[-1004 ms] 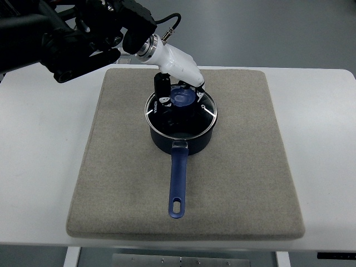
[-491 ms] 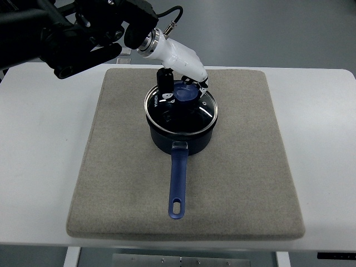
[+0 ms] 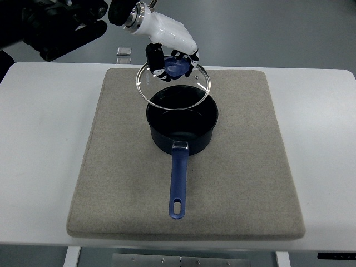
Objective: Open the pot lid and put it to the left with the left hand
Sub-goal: 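Lift the glass lid off the saucepan with the left hand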
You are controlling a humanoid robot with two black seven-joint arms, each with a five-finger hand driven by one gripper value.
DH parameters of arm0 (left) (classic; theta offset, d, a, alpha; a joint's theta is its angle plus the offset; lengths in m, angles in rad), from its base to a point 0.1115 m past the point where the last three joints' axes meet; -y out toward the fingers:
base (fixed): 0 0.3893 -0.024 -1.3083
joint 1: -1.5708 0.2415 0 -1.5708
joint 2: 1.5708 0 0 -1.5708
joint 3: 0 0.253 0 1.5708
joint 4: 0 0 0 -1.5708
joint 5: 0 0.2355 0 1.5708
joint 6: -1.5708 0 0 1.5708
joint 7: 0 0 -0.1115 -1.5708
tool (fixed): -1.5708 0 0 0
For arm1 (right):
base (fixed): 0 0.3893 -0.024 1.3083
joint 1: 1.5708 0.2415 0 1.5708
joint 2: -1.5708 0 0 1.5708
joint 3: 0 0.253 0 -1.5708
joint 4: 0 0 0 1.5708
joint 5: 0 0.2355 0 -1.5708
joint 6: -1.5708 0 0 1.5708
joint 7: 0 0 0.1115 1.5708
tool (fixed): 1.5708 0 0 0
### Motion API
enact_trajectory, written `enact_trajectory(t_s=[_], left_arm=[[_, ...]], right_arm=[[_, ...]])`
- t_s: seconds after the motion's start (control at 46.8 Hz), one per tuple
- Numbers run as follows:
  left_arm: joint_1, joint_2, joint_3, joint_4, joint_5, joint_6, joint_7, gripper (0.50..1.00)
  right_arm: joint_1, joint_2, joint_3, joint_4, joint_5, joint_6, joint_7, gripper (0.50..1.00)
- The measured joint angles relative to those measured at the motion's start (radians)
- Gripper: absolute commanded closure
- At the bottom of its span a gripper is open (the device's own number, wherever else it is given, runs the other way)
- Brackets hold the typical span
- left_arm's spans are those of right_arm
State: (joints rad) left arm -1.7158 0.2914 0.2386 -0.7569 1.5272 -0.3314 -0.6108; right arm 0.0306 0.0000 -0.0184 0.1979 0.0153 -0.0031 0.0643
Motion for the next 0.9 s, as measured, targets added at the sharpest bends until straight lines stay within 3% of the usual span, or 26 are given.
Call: enact_trajectory(t_s=[0.534, 0.897], left_arm=[[0.031, 0.248, 0.019, -0.025, -0.002, 0.046, 0.000, 1.000], [0.065, 0.379, 0.054, -0.143, 0.004, 0.048, 0.000, 1.000]], right_arm=[[0.000, 0.000, 0.000, 0.000, 0.000, 0.000, 0.000, 0.583], [0.000, 0.000, 0.000, 0.000, 0.000, 0.000, 0.000, 0.583]])
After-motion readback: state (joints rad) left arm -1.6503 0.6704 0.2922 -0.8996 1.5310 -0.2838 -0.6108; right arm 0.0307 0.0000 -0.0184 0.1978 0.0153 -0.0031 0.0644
